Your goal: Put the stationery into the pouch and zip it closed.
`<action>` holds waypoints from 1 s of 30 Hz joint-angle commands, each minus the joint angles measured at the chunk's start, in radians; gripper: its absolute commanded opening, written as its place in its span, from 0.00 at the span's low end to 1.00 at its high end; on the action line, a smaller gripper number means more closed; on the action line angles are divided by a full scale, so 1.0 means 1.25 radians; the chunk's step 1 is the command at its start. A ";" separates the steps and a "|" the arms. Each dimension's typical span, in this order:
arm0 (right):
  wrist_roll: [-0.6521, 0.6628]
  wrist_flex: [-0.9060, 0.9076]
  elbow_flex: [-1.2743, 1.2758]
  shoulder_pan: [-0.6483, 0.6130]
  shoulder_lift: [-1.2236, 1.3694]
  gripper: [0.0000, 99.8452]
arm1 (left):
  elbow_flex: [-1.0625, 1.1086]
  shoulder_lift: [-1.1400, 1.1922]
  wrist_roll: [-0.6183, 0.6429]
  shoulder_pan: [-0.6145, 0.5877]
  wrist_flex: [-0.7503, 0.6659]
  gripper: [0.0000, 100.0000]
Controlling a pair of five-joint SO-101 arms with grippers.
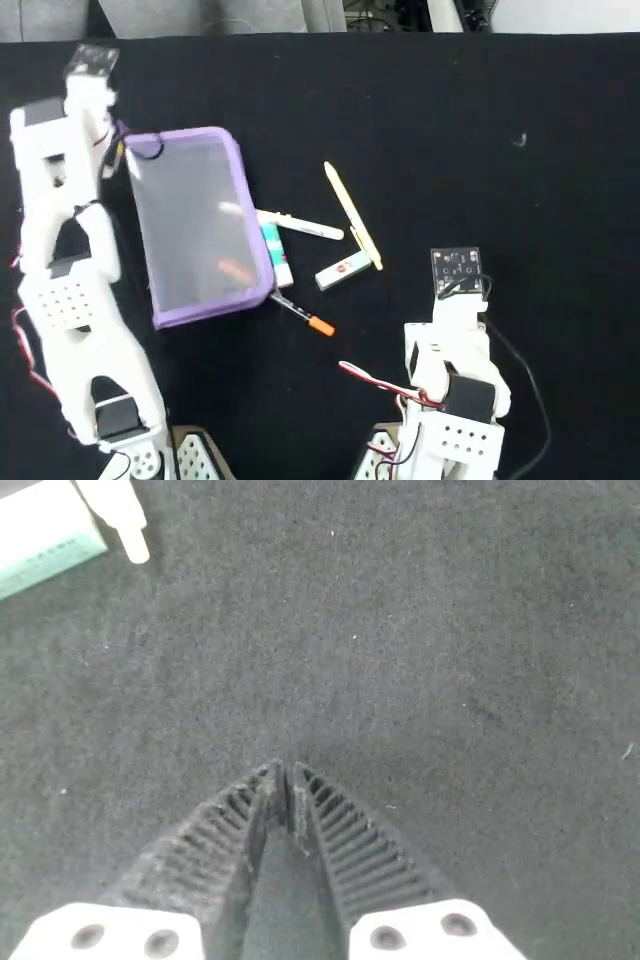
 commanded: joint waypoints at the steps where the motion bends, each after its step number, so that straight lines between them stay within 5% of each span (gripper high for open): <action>1: 0.001 0.004 -0.003 0.012 -0.051 0.01 | -0.304 -0.047 0.010 0.098 0.268 0.03; 6: 0.001 0.004 -0.003 0.012 -0.051 0.01 | -0.463 -0.092 0.056 0.175 0.333 0.03; 12: 0.001 0.004 -0.003 0.014 -0.051 0.01 | -0.395 -0.266 0.118 0.304 0.334 0.03; 20: -0.004 -0.015 -0.007 0.233 -0.055 0.01 | 0.042 -0.588 0.112 0.584 0.328 0.03; 30: 0.001 -0.098 -0.023 0.464 -0.055 0.01 | 0.500 -0.653 0.088 0.740 0.216 0.03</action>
